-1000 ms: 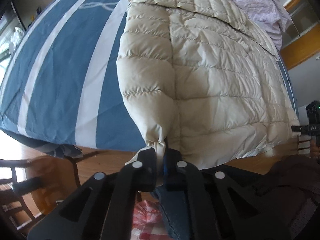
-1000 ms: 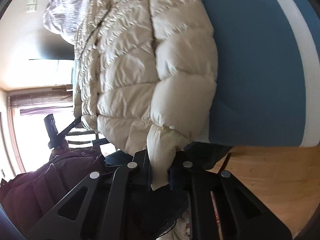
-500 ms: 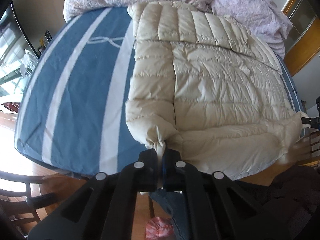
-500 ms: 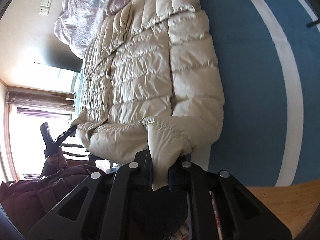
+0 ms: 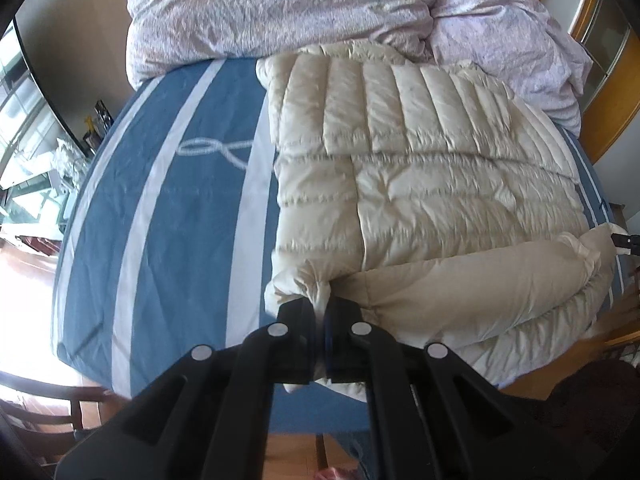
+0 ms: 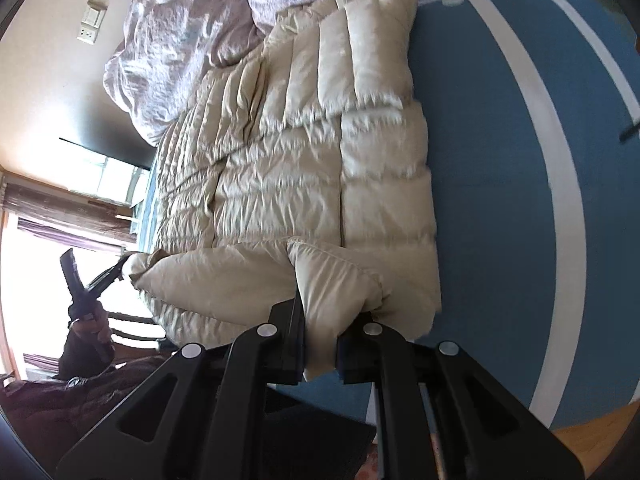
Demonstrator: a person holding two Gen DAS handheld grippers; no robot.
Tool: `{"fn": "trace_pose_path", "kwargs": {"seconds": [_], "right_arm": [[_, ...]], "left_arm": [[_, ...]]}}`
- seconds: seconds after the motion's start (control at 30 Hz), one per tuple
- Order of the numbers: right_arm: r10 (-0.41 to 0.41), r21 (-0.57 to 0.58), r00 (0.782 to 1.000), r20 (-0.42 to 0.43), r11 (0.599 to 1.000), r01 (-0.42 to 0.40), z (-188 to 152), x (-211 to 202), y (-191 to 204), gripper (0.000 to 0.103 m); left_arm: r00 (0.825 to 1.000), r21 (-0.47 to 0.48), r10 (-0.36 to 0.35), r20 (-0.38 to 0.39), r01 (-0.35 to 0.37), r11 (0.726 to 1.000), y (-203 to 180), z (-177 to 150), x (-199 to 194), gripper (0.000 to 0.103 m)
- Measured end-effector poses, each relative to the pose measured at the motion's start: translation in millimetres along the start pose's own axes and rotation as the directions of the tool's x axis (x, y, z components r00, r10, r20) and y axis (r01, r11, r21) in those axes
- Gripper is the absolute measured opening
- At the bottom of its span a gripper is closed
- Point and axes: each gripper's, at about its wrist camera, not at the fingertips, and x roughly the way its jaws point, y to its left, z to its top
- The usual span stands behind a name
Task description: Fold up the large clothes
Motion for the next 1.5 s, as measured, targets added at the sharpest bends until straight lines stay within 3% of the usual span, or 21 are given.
{"fn": "trace_pose_path", "kwargs": {"seconds": [0.4, 0.8, 1.07, 1.5], "right_arm": [[-0.085, -0.028, 0.991, 0.108, 0.996, 0.089, 57.0, 4.1, 13.3, 0.011], [-0.159, -0.025, 0.949, 0.272, 0.985, 0.172, 132.3, 5.6, 29.1, 0.011], [-0.247, 0.010, 0.915, 0.319, 0.966, 0.257, 188.2, 30.1, 38.0, 0.011], [-0.303, 0.122, 0.909, 0.287, 0.952, 0.279, 265.9, 85.5, 12.1, 0.012]], "left_arm": [[0.995, 0.001, 0.033, 0.093, -0.034, 0.999, -1.5, 74.6, 8.7, 0.003], [0.977, -0.016, 0.056, 0.206, -0.054, 0.998, -5.2, 170.6, 14.1, 0.003], [0.978, -0.077, 0.084, 0.193, -0.070, 0.995, -3.8, 223.3, 50.3, 0.003], [0.994, -0.191, 0.068, 0.082, -0.052, 0.980, 3.9, 282.9, 146.4, 0.004]]}}
